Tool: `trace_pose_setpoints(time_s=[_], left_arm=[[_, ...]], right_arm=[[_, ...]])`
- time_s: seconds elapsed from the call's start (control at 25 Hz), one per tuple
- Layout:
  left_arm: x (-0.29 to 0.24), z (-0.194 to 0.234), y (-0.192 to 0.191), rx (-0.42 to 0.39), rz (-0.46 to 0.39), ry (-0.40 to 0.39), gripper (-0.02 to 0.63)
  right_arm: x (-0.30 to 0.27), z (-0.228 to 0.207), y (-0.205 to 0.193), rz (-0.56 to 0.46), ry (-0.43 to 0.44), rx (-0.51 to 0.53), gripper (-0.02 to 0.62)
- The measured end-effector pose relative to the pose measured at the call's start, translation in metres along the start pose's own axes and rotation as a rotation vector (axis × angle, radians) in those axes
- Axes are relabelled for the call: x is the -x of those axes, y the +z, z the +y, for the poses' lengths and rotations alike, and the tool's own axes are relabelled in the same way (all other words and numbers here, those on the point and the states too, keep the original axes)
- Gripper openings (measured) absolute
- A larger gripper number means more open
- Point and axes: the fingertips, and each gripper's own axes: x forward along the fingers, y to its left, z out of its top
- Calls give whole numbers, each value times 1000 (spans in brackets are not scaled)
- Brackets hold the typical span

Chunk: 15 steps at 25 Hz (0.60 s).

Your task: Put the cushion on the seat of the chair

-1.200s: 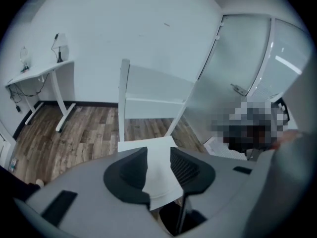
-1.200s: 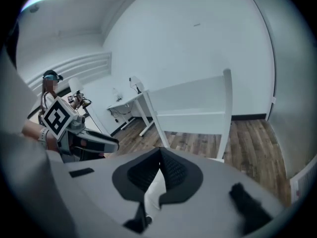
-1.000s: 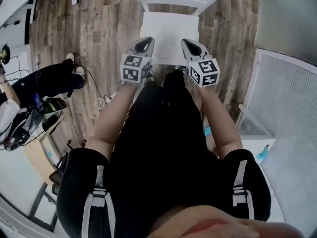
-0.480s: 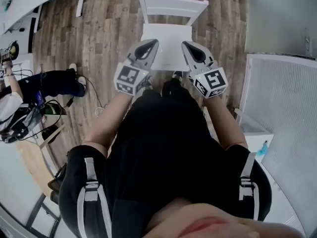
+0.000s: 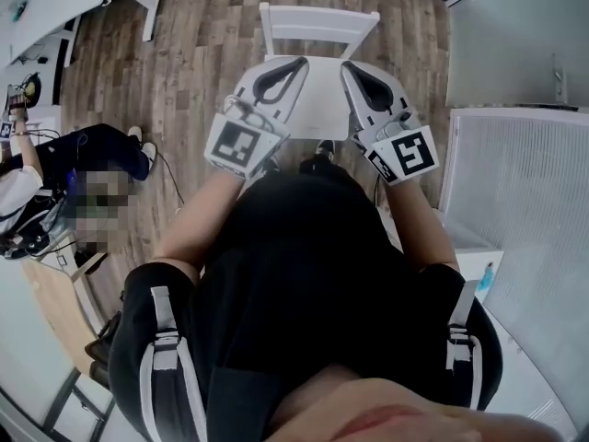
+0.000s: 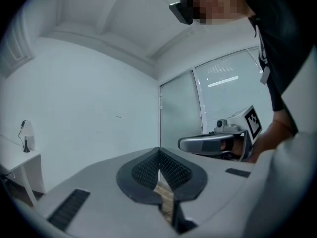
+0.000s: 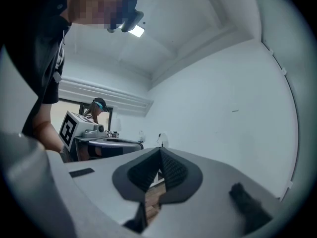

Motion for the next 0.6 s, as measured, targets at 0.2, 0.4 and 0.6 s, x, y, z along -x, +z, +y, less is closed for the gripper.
trace_pose_setpoints(time_s=[0.2, 0.4, 0.6], left_arm=[[-7, 1, 19, -24, -58, 1, 11], [-15, -4, 24, -35, -60, -13, 11], [-20, -5, 23, -46, -54, -30, 11]], right_arm=[[-2, -5, 18, -30, -10, 47, 15], [2, -10, 23, -38, -13, 66, 15], [4, -18, 22, -43, -27, 62, 15]])
